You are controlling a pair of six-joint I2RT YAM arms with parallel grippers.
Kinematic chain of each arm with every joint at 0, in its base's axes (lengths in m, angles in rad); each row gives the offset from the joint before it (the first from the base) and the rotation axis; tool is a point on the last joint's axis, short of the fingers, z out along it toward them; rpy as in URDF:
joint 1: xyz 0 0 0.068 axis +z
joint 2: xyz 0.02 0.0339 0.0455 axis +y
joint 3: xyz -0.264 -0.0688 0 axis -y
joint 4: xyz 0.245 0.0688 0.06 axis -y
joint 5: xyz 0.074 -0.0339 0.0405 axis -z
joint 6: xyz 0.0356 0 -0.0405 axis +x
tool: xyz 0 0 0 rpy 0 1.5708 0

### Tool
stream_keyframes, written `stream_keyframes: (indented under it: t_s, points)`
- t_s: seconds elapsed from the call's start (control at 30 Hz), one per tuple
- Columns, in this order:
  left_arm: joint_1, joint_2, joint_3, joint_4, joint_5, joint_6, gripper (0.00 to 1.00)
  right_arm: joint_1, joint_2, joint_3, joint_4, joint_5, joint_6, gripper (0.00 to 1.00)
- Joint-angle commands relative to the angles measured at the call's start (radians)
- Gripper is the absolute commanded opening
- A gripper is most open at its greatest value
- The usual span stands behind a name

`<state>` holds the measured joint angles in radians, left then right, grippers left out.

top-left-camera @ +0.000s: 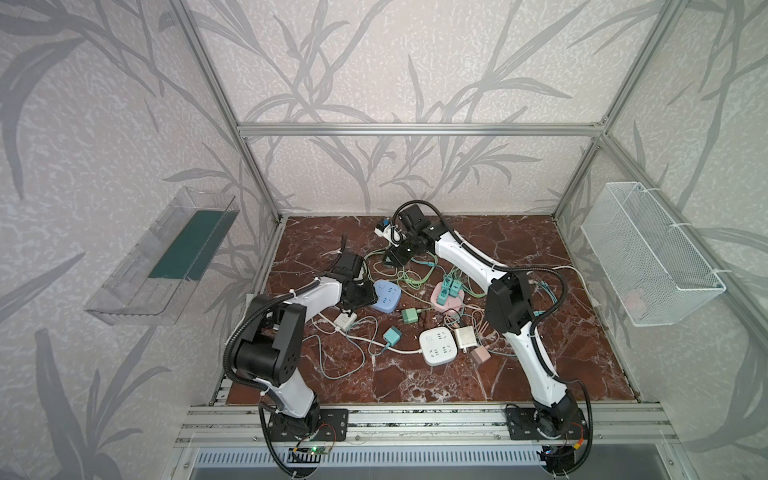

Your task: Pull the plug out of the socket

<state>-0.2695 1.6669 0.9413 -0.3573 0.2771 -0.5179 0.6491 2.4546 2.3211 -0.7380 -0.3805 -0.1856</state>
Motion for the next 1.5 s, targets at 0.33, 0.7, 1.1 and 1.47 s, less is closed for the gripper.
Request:
stream_keyframes:
  t_s: [0.33,0.7,1.1,1.47]
  points:
    - [-0.004,-0.065,-0.052,-0.170,-0.117,-0.001,0.46,0.005,0.137,0.184,-0.157,-0.025,0.102,0.21]
    - [-0.011,-0.182,-0.062,-0.157,-0.129,0.005,0.52,0.005,0.198,0.240,-0.188,-0.013,0.153,0.28]
    - [-0.031,-0.281,-0.056,-0.117,-0.131,0.033,0.63,0.004,0.213,0.246,-0.188,-0.022,0.182,0.40]
    - [-0.063,-0.315,-0.055,-0.077,-0.166,0.038,0.65,0.006,0.220,0.249,-0.194,0.002,0.198,0.41]
